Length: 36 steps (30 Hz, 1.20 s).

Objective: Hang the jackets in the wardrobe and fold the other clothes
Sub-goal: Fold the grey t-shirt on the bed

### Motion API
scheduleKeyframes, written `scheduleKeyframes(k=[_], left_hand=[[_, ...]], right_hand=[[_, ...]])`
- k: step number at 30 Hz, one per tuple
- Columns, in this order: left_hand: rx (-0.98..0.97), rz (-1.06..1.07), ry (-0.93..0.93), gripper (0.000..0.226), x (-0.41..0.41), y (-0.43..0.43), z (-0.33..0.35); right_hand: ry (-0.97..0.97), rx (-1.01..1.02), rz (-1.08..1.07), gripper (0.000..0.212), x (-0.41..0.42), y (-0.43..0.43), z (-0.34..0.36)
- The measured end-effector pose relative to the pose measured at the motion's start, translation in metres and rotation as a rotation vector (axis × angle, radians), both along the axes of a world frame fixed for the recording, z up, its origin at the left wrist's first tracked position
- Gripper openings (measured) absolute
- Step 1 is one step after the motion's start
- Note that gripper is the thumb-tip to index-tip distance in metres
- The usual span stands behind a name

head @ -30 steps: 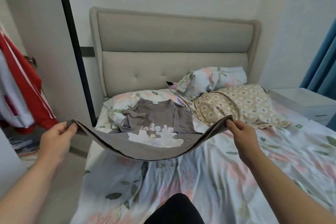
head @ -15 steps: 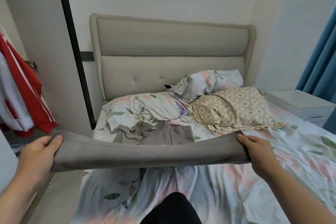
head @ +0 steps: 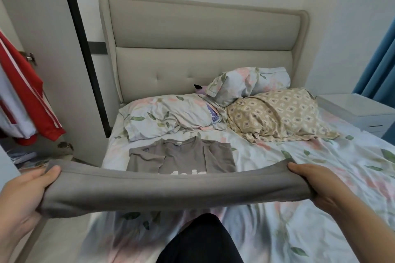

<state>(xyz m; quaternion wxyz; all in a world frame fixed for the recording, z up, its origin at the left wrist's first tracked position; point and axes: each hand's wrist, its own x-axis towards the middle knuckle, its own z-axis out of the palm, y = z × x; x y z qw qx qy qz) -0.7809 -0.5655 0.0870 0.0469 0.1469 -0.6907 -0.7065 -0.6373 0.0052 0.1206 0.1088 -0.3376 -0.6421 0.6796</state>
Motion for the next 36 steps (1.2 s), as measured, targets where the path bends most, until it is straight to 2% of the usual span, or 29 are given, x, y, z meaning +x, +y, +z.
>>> scheduleKeyframes(k=[3,6,8,10,11,14,16,22,25,30,34,36], left_hand=[[0.019,0.009,-0.023,0.018,-0.015,0.015,0.008],[0.039,0.030,-0.064,0.024,-0.032,0.032,0.008],[0.168,0.023,-0.156,0.020,-0.052,0.036,0.001],[0.405,0.064,-0.249,0.016,-0.073,0.045,-0.005],[0.524,0.098,-0.265,0.014,-0.083,0.049,-0.009],[0.701,0.117,-0.293,0.019,-0.113,0.062,-0.026],[0.735,0.110,-0.275,0.039,-0.133,0.074,-0.041],[0.754,0.126,-0.280,0.054,-0.211,0.097,-0.076],[0.777,0.146,-0.276,0.057,-0.249,0.105,-0.091],[0.744,0.145,-0.280,0.054,-0.307,0.121,-0.110],[0.713,0.123,-0.273,0.053,-0.323,0.133,-0.131],[0.578,0.113,-0.214,0.051,-0.316,0.139,-0.140]], right_hand=[[-0.025,0.078,-0.048,0.016,-0.028,0.002,-0.006],[-0.124,0.100,-0.055,0.027,-0.056,0.008,-0.014],[-0.141,-0.079,-0.044,0.023,-0.077,0.010,-0.022],[-0.055,-0.393,-0.053,0.011,-0.097,0.006,-0.028],[0.017,-0.536,-0.058,0.013,-0.106,0.004,-0.031],[0.160,-0.770,-0.043,0.029,-0.131,0.006,-0.047],[0.196,-0.851,-0.027,0.051,-0.149,0.007,-0.061],[0.197,-0.855,-0.068,0.074,-0.215,0.022,-0.100],[0.187,-0.820,-0.051,0.069,-0.257,0.030,-0.111],[0.196,-0.750,-0.028,0.074,-0.329,0.032,-0.129],[0.125,-0.660,-0.028,0.063,-0.353,0.022,-0.144],[0.104,-0.583,-0.013,0.037,-0.349,0.015,-0.149]])
